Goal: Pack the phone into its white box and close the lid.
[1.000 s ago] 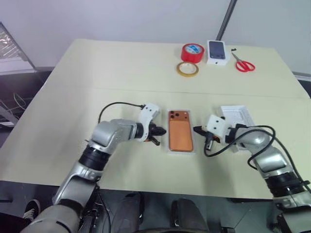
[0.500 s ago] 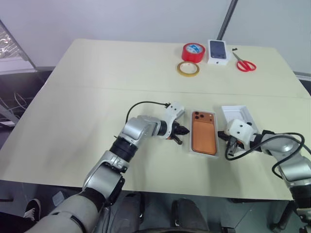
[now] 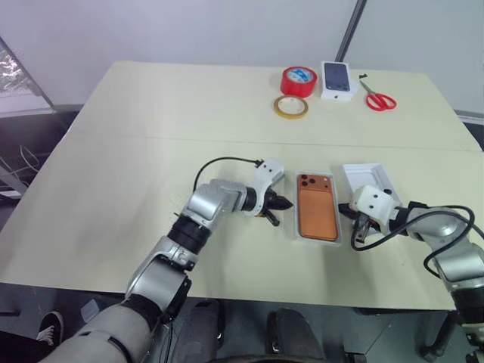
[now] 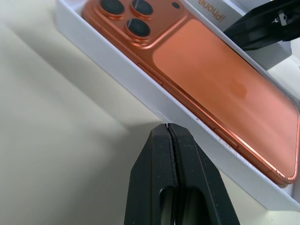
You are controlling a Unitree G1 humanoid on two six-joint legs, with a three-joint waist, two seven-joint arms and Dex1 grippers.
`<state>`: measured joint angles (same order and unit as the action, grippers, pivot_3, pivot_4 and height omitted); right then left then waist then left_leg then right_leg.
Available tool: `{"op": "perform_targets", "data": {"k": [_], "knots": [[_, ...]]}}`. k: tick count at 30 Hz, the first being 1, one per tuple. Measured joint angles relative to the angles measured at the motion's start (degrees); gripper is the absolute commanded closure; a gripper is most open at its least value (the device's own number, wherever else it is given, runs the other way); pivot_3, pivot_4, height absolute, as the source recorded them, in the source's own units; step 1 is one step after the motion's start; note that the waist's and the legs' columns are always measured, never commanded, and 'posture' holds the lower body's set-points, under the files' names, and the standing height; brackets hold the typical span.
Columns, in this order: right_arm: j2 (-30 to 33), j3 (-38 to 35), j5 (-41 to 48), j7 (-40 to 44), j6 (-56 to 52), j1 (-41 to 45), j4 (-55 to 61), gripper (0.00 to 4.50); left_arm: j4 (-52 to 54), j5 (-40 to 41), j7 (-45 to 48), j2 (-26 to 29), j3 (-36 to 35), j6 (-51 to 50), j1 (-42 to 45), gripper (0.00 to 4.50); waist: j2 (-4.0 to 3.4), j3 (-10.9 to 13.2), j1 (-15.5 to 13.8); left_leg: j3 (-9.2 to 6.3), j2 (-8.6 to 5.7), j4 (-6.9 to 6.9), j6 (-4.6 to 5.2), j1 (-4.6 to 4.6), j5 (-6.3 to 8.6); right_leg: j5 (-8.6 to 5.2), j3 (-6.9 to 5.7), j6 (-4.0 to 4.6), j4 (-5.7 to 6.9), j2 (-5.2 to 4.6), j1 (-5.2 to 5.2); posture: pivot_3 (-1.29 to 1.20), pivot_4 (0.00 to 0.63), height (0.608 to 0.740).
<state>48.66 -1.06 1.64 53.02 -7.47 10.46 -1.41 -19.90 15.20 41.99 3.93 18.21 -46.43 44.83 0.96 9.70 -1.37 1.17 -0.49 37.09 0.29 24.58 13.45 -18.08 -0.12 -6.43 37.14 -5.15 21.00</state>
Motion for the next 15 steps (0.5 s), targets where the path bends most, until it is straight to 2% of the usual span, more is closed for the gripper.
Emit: {"op": "perform_targets", "data": {"k": [5,14,15], "knots": [[2.16,-0.82,0.59,0.11,1.08,0.13,-0.22,4.50,5.14,0.21,0.27,4.43,-2.51,1.09,-2.06,4.47,-0.05,0.02,0.66,-0.01,0.01,-0.01,-0.03,-0.01,-0.02,0.00,0.00,0.00,0.02,0.01,0.00,0.00,0.150,0.728],[2.75,-1.75,-0.48,-2.11,2.44,0.38,-3.01,4.50,11.76,2.33,0.79,9.02,-9.08,3.41,-5.85,4.47,-0.05,0.02,0.61,0.00,0.02,0.02,-0.11,-0.04,-0.07,0.00,-0.01,-0.01,0.02,0.02,-0.06,0.00,0.150,0.728],[2.75,-2.18,0.18,-1.64,1.67,-0.09,-2.48,4.25,12.23,2.96,1.16,9.44,-9.71,3.35,-6.29,4.23,-0.05,0.02,0.62,0.00,0.02,0.02,-0.11,-0.04,-0.06,0.00,-0.01,-0.01,0.02,0.03,-0.05,0.00,0.150,0.728]]}}
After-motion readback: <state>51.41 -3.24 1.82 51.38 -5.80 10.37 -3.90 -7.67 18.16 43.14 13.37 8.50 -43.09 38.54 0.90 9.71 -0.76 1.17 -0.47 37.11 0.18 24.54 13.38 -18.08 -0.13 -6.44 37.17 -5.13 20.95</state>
